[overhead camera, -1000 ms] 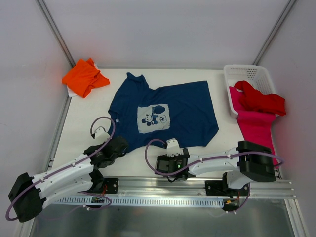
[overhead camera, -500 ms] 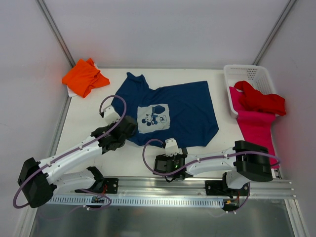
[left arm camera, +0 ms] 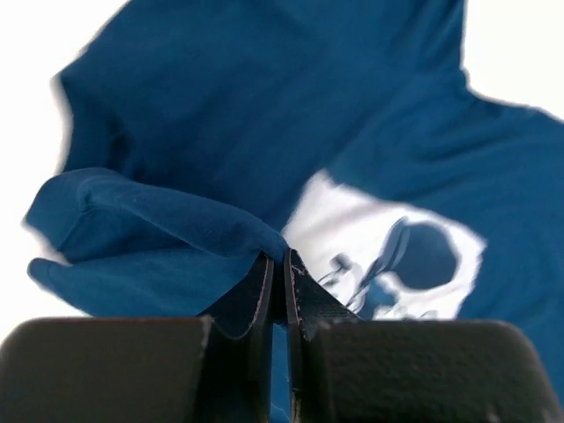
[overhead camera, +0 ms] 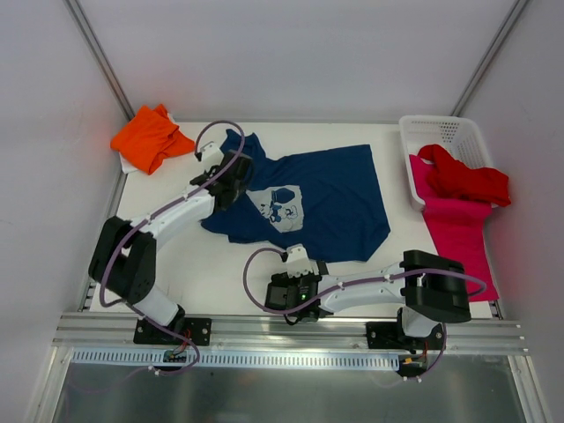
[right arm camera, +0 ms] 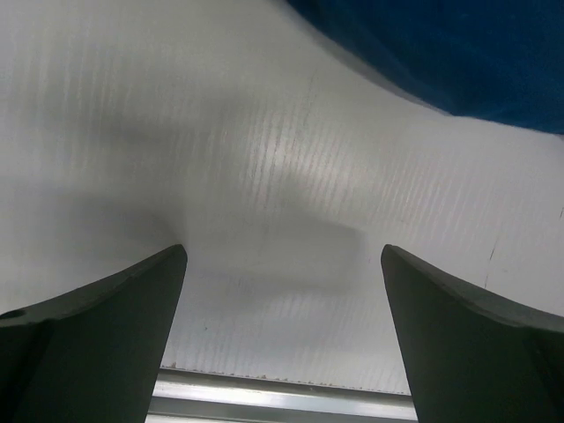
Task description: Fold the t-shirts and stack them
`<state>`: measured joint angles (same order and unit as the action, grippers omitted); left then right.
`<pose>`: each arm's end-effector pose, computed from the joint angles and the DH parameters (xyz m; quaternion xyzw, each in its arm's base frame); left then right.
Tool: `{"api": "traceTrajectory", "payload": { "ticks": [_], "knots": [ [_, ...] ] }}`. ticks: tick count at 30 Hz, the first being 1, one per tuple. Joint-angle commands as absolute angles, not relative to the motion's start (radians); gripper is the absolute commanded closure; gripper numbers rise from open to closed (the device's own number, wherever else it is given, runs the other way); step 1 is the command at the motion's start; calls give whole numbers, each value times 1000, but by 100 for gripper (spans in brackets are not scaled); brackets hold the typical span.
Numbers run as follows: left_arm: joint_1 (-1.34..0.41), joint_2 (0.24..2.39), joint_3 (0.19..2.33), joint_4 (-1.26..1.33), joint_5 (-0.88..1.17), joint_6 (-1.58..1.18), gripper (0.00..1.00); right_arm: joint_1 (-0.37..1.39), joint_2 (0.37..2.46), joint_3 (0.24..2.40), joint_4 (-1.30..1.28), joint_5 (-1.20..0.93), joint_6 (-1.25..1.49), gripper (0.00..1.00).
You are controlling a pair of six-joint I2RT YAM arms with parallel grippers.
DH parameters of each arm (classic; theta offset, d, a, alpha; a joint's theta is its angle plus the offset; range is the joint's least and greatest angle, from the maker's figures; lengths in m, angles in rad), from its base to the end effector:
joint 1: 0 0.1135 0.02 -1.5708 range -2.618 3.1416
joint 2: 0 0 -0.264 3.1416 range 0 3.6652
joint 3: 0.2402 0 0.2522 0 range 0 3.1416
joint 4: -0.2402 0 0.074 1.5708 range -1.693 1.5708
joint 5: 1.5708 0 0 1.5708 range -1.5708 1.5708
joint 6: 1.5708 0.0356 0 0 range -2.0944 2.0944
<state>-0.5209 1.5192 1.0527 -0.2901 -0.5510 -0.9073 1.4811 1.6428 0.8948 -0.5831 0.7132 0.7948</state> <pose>0.2938 -0.1471 0.2489 -0.2754 0.8465 -0.0608 0.4515 0.0486 0.2801 0.1561 -0.2737 0.8902 -0.0437 0.3616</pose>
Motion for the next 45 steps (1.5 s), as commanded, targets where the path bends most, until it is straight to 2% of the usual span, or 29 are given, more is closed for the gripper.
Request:
{"api": "traceTrajectory", "payload": {
  "ticks": [1,11,12,13,14,15,18,22,28,32,34,39,45],
  "knots": [
    [-474,1610,1186,-227,-496,-830,100,1483,1735,885,-634,676,767,1],
    [-379,1845,1419,-216,-454,-766,98,1483,1821,899,-604,646,761,1],
    [-370,1867,1458,-218,-445,-756,89,1483,1824,900,-601,644,762,1],
    [-353,1890,1479,-218,-433,-735,39,1485,1827,902,-600,638,762,1],
    [-344,1943,1503,-216,-404,-723,15,1483,1828,903,-600,637,764,1],
    [-333,1969,1546,-219,-379,-704,1,1483,1827,905,-600,635,765,1],
    [-299,1994,1563,-227,-315,-693,1,1491,1824,907,-612,630,781,1],
    [-299,1809,1471,-229,-333,-683,1,1512,1821,923,-649,635,808,1],
    [-331,1470,1131,-230,-259,-712,1,1551,1838,992,-725,667,830,1],
    [-351,1318,860,-229,-256,-750,1,1583,1858,1049,-758,673,838,1],
    [-354,1263,801,-224,-276,-747,1,1597,1871,1063,-773,672,850,0],
    [-342,1271,713,-151,-310,-681,1,1629,1878,1097,-819,676,883,1],
    [-223,1365,657,49,-111,-608,1,1675,1865,1106,-906,699,969,1]
  ]
}}
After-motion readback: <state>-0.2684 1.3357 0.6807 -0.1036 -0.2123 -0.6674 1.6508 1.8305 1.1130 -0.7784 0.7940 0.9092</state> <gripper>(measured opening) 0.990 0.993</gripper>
